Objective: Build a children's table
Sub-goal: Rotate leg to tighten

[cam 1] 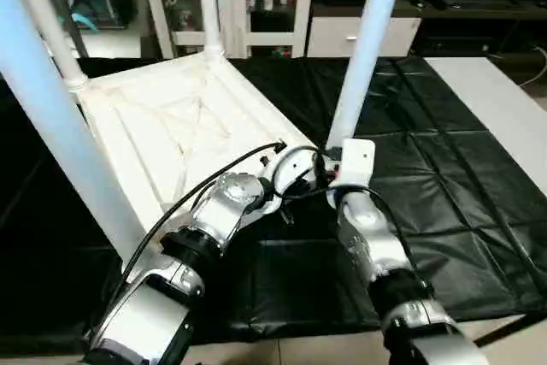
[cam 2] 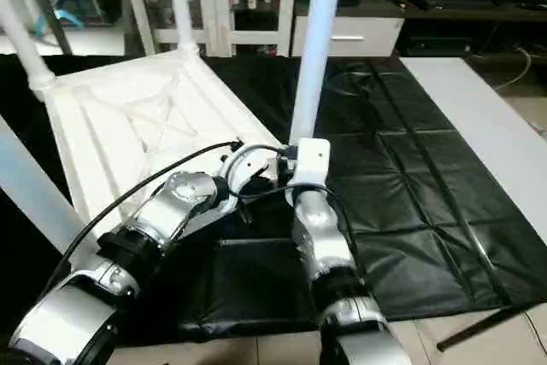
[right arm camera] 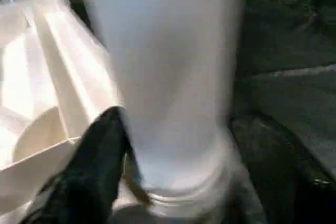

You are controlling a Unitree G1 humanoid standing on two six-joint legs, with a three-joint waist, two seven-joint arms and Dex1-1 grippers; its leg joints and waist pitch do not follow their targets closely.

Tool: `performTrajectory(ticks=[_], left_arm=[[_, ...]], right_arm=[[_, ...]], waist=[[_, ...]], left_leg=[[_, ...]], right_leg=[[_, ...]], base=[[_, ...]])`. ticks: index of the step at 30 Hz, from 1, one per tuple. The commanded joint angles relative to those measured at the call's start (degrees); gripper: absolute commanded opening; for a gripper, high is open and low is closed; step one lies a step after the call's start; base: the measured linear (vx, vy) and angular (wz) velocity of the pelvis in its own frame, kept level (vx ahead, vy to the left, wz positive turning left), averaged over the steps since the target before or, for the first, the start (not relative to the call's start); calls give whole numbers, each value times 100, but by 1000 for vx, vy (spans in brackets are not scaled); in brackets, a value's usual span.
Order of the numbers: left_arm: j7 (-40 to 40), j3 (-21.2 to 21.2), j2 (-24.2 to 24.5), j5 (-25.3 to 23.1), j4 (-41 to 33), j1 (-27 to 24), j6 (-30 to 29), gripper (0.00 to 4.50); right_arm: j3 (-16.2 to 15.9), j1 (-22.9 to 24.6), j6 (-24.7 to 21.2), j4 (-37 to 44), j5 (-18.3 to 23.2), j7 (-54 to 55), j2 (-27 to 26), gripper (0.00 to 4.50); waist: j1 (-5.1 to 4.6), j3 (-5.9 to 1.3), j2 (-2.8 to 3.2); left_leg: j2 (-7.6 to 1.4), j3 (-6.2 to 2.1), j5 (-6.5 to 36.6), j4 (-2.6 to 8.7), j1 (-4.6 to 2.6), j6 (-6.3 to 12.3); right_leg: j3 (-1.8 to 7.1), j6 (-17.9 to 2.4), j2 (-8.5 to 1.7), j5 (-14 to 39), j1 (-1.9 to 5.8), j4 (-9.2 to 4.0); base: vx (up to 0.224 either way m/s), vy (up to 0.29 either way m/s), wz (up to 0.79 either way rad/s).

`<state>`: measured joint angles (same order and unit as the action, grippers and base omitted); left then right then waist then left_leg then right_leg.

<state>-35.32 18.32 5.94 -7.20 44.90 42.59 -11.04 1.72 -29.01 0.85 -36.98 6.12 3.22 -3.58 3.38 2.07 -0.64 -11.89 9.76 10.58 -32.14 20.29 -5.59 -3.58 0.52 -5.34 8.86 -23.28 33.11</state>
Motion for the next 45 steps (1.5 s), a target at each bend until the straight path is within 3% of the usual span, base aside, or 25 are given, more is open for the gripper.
performTrajectory(ticks=[1, 2, 3, 4, 5, 7, 8, 9, 10, 14, 16, 19, 20, 24, 29, 30, 33, 34, 38, 40, 45], left_arm=[[-143, 22, 391, -245, 44, -304, -150, 0], [-187, 51, 423, -264, 7, -328, -162, 0], [-451, 189, 585, -318, -180, -466, -188, 0], [-472, 200, 598, -322, -194, -477, -189, 0], [-633, 203, 659, -239, -302, -583, -241, 0], [-792, 234, 704, -199, -386, -647, -250, 0], [-994, 290, 755, -155, -498, -717, -306, 0], [-1188, 351, 802, -121, -606, -777, -332, 0], [-1461, 425, 871, -44, -764, -850, -374, 0], [-2599, 754, 1257, 235, -1570, -1178, -442, 0], [-2714, 778, 1294, 262, -1654, -1209, -445, 0], [-3148, 809, 1398, 465, -1922, -1303, -589, 0], [-3259, 820, 1444, 511, -2044, -1348, -706, 0], [-3378, 895, 1481, 512, -2167, -1366, -779, 0], [-3361, 881, 1436, 475, -2185, -1359, -839, 0], [-3370, 878, 1442, 474, -2200, -1361, -849, 0], [-3385, 879, 1472, 475, -2242, -1383, -866, 0], [-3378, 882, 1485, 469, -2238, -1385, -862, 0], [-3380, 876, 1521, 454, -2236, -1382, -915, 0], [-3364, 866, 1532, 451, -2263, -1403, -929, 0], [-3366, 857, 1577, 456, -2346, -1494, -954, 0]], right_arm=[[291, 38, -304, 446, 244, -237, 442, 375], [306, 35, -362, 474, 274, -306, 492, 375], [194, 103, -482, 657, 304, -901, 772, 380], [182, 110, -489, 672, 304, -951, 794, 386], [-95, 239, -564, 832, 198, -1622, 1066, 386], [-246, 320, -686, 912, 247, -2136, 1257, 386], [-359, 405, -829, 1011, 379, -2702, 1460, 386], [-452, 466, -905, 1078, 482, -3168, 1632, 386], [-600, 527, -917, 1152, 525, -3671, 1849, 386], [-978, 548, -798, 1134, 589, -5102, 2467, 386], [-998, 537, -767, 1119, 563, -5194, 2514, 386], [-1077, 556, -822, 1231, 668, -5709, 2663, 386], [-1104, 571, -857, 1264, 728, -5902, 2717, 386], [-1156, 598, -815, 1327, 807, -6221, 2763, 386], [-1257, 598, -718, 1164, 649, -6277, 2652, 386], [-1268, 587, -701, 1128, 627, -6270, 2635, 360], [-1280, 582, -673, 1073, 588, -6266, 2589, 347], [-1283, 586, -667, 1067, 582, -6277, 2578, 319], [-1317, 572, -659, 1028, 578, -6394, 2588, 304], [-1312, 550, -632, 978, 562, -6403, 2585, 272], [-1356, 521, -540, 844, 469, -6450, 2597, 260]], waist=[[9, -301, -10], [0, -314, 6], [-15, -320, -60], [6, -316, -44], [23, -329, -35], [20, -321, -68], [38, -323, -110], [61, -318, -78], [61, -313, -111], [57, -293, -134], [50, -282, -139], [52, -280, -145], [62, -289, -116], [149, -307, -137], [182, -311, -134], [180, -312, -136], [179, -317, -131], [179, -319, -146], [192, -318, -158], [190, -318, -159], [177, -325, -176]], left_leg=[[-52, 20, 1477, 411, 19, 149], [-64, 25, 1496, 396, 0, 144], [-67, 38, 1425, 380, 9, 171], [-66, 25, 1381, 380, 29, 192], [-77, 46, 1237, 357, 12, 241], [-71, 56, 1066, 340, 39, 321], [-73, 53, 1044, 338, 44, 346], [-91, 58, 979, 328, 28, 449], [-94, 63, 1013, 327, 32, 472], [-111, 53, 1229, 346, 45, 431], [-115, 57, 1376, 355, 19, 375], [-122, 47, 1463, 368, 5, 303], [-122, 46, 1452, 365, -12, 295], [-121, 70, 1182, 338, -32, 373], [-111, 65, 1142, 339, -25, 327], [-110, 65, 1152, 338, -24, 318], [-107, 61, 1161, 338, -25, 294], [-109, 62, 1151, 338, -25, 298], [-108, 56, 1085, 338, -14, 335], [-109, 57, 1094, 337, -20, 328], [-110, 58, 1095, 334, -22, 325]], right_leg=[[169, -849, -196, 1581, 292, -375], [177, -887, -203, 1564, 272, -376], [183, -955, -202, 1390, 274, -362], [180, -984, -207, 1325, 299, -337], [188, -1047, -212, 1118, 283, -323], [184, -1176, -195, 824, 305, -291], [178, -1191, -206, 835, 314, -284], [186, -1256, -219, 789, 310, -280], [183, -1274, -218, 830, 306, -286], [181, -1256, -240, 1260, 303, -313], [188, -1223, -240, 1523, 261, -338], [189, -1186, -244, 1699, 258, -349], [193, -1207, -241, 1627, 256, -340], [197, -1371, -223, 1052, 267, -276], [191, -1357, -229, 1079, 283, -273], [191, -1351, -229, 1096, 284, -275], [190, -1334, -226, 1112, 286, -274], [190, -1333, -228, 1097, 291, -272], [185, -1336, -228, 1050, 298, -257], [186, -1327, -230, 1100, 293, -263], [185, -1323, -225, 1071, 291, -260]], base=[[0, 0, 0], [0, 0, 0], [0, 0, 0], [0, 0, 0], [0, 0, 0], [0, 0, 0], [0, 0, 0], [0, 0, 0], [0, 0, 0], [0, 0, 0], [0, 0, 0], [0, 0, 0], [0, 0, 0], [0, 0, 0], [0, 0, 0], [0, 0, 0], [0, 0, 0], [0, 0, 0], [0, 0, 0], [0, 0, 0], [0, 0, 0]])
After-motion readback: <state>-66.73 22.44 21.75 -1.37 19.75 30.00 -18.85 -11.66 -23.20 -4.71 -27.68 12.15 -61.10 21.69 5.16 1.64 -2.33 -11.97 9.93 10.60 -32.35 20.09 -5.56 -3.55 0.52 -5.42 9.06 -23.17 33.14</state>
